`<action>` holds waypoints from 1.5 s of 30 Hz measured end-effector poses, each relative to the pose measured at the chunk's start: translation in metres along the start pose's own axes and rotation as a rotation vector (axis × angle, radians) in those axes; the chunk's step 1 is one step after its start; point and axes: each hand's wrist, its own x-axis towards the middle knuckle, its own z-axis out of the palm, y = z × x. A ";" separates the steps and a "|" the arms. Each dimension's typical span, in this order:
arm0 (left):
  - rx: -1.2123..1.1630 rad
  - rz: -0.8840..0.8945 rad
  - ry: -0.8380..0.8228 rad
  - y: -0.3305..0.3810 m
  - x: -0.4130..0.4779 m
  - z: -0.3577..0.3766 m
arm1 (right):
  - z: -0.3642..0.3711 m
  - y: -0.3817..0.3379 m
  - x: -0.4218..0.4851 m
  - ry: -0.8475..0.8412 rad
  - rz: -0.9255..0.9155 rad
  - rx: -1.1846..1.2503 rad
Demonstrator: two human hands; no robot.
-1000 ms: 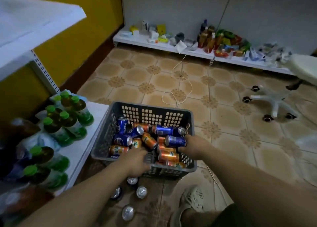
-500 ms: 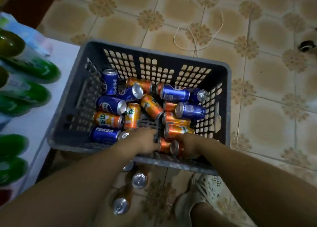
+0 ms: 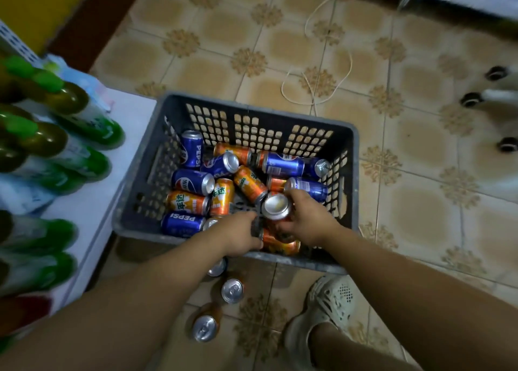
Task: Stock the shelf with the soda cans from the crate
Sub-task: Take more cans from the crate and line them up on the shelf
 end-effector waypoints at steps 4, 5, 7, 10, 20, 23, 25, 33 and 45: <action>-0.208 0.032 0.149 0.016 -0.055 -0.028 | -0.037 -0.069 -0.035 0.131 -0.101 0.144; -0.264 0.036 0.208 0.020 -0.072 -0.036 | -0.047 -0.086 -0.046 0.162 -0.116 0.198; -0.397 0.065 0.311 0.027 -0.107 -0.052 | -0.067 -0.119 -0.071 0.220 -0.149 0.318; -0.578 0.175 0.481 0.036 -0.164 -0.076 | -0.094 -0.163 -0.111 0.250 -0.190 0.445; -0.593 0.323 0.890 0.045 -0.361 -0.113 | -0.143 -0.283 -0.235 0.081 -0.379 0.222; -0.903 0.420 0.940 0.046 -0.409 -0.109 | -0.138 -0.312 -0.261 0.121 -0.446 0.303; -1.141 0.457 0.917 0.047 -0.437 -0.109 | -0.131 -0.329 -0.276 0.113 -0.504 0.324; -1.159 0.480 1.272 0.038 -0.533 -0.091 | -0.098 -0.401 -0.340 -0.052 -0.700 0.071; -0.830 0.375 1.437 -0.003 -0.631 -0.073 | -0.055 -0.498 -0.388 -0.140 -0.895 0.313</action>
